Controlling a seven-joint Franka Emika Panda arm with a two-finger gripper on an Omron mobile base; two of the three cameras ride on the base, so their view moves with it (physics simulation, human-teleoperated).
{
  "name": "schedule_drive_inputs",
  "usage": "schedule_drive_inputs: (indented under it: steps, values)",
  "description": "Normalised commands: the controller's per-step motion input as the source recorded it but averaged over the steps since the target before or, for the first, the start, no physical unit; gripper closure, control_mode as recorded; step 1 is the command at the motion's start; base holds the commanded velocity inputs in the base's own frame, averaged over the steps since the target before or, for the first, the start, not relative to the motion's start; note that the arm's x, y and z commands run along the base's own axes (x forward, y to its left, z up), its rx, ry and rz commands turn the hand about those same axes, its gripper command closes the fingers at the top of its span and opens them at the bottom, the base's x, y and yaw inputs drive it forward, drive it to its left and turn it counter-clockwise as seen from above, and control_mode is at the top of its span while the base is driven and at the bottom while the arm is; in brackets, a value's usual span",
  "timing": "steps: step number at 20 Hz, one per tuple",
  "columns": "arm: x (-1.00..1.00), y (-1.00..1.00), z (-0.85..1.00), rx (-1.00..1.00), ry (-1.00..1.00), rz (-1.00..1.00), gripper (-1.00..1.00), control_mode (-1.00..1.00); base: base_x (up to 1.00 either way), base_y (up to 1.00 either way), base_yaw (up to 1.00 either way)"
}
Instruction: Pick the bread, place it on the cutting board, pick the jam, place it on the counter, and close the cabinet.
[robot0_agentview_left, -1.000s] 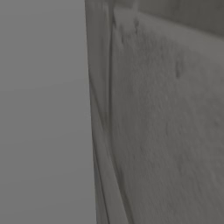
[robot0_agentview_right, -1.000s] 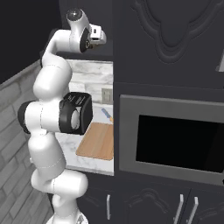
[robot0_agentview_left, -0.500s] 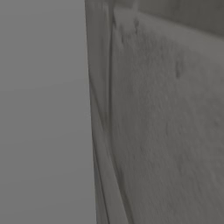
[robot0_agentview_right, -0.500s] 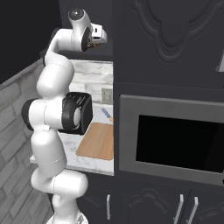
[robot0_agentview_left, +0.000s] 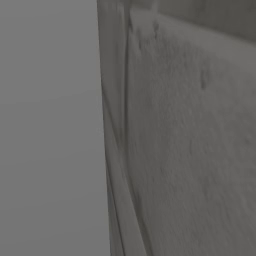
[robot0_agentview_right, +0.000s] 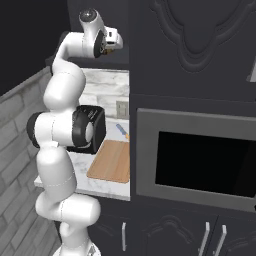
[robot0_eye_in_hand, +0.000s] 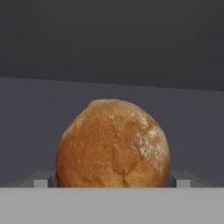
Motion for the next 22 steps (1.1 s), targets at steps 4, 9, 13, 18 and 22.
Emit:
schedule_drive_inputs:
  steps: [4, 9, 13, 18, 22]
  values:
    - [0.0, 0.0, 0.0, 0.0, 0.0, 0.0, 1.0, -1.0, 0.0, 0.0, 0.0]
    - [-0.09, 0.0, 0.0, 0.0, 0.0, 0.0, 1.0, -1.0, 0.0, 0.0, 0.0]
    - [-0.38, -0.01, 0.0, 0.0, 0.0, 0.0, 1.0, -1.0, 0.0, 0.0, 0.0]
    - [-0.48, 0.0, -0.01, 0.0, 0.0, 0.0, 1.0, -1.0, 0.0, 0.0, 0.0]
    - [-0.51, 0.0, -0.04, 0.0, 0.0, 0.0, 1.0, -1.0, 0.0, 0.0, 0.0]
